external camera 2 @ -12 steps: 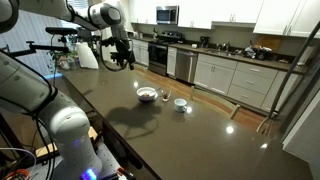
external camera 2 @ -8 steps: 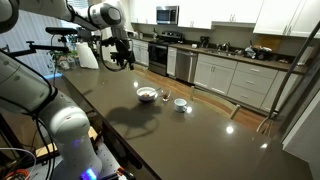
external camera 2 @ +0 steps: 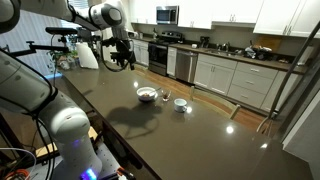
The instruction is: Transfer one spoon of contents from the bowl to the white cup
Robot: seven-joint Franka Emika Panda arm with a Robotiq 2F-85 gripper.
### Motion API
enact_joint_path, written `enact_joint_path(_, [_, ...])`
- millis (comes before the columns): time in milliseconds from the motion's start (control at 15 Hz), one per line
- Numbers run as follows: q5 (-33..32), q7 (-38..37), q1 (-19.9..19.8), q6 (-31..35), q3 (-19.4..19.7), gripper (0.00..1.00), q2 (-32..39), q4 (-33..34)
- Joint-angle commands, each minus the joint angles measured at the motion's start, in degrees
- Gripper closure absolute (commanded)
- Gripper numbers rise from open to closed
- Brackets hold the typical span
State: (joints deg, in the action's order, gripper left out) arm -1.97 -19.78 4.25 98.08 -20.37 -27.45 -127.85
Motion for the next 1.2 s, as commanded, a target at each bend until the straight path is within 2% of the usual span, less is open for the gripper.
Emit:
enact_joint_path(0, [1.85, -0.74, 1.69, 5.74, 2.25, 0.00, 4.30, 0.42])
enact_joint_path(267, [4.35, 0.47, 2.26, 15.80, 3.54, 0.00, 11.00, 1.15])
enact_joint_path(600, [6.50, 2.75, 4.29, 25.63, 4.29, 0.00, 21.80, 5.42])
enact_joint_path(1133, [7.27, 4.05, 7.40, 32.44, 5.46, 0.00, 40.94, 18.68])
